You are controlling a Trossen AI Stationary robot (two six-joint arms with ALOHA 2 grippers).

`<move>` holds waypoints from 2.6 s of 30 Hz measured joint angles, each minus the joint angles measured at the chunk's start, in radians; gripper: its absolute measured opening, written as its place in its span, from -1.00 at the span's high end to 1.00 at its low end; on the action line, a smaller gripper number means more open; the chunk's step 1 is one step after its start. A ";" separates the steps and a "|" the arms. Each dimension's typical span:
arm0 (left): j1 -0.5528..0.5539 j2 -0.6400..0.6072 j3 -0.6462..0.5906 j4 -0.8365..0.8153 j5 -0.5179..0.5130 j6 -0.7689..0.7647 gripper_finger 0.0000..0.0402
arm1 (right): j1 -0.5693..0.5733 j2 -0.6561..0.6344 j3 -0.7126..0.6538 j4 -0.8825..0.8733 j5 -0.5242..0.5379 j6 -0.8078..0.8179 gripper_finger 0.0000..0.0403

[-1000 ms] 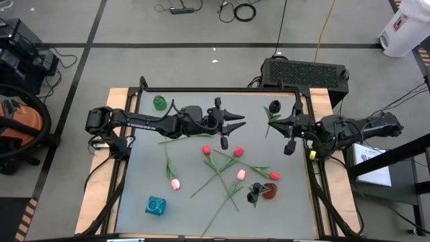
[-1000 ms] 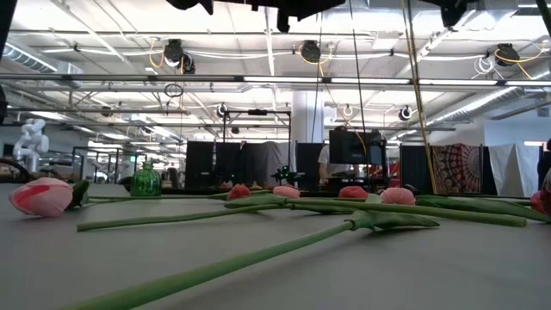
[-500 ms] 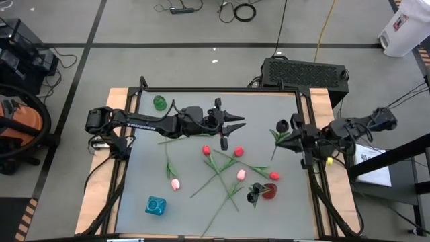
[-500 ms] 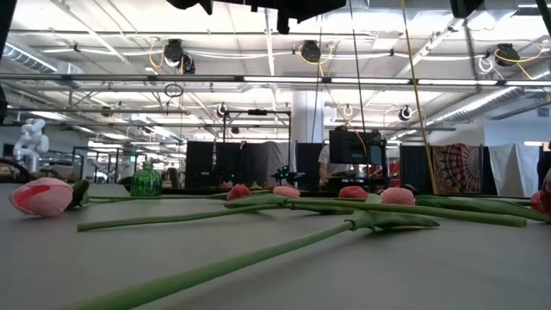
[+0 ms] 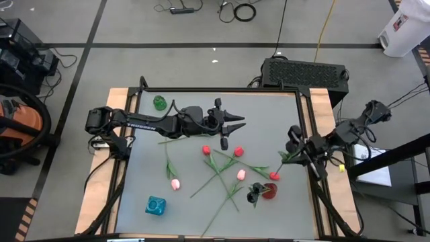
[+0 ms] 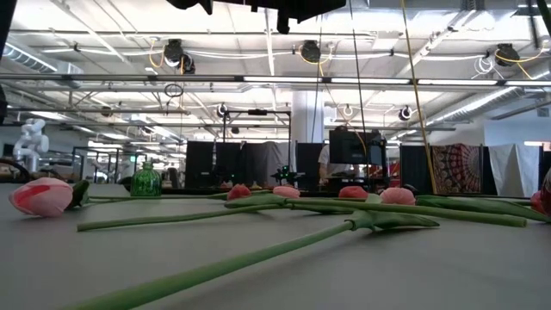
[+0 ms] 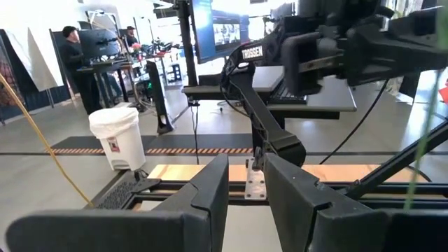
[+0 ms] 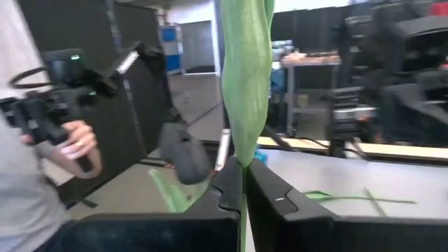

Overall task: Sort flowers into vase by color
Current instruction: Put the black flower into the red vase

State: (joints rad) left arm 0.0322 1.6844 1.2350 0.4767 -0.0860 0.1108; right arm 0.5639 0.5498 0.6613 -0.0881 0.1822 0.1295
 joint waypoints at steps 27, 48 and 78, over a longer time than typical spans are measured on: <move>-0.007 0.000 0.000 -0.178 0.030 0.000 0.50 | 0.162 0.247 0.000 0.071 0.056 -0.023 1.00; -0.034 0.000 0.000 -0.262 0.030 0.006 0.50 | 0.164 0.316 0.000 0.072 0.060 -0.019 1.00; -0.061 0.000 0.000 -0.463 0.522 0.079 0.50 | 0.164 0.324 0.000 0.070 0.059 -0.018 1.00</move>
State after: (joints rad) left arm -0.0284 1.6840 1.2350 0.0132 0.4360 0.1896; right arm 0.7284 0.8738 0.6609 -0.0185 0.2413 0.1116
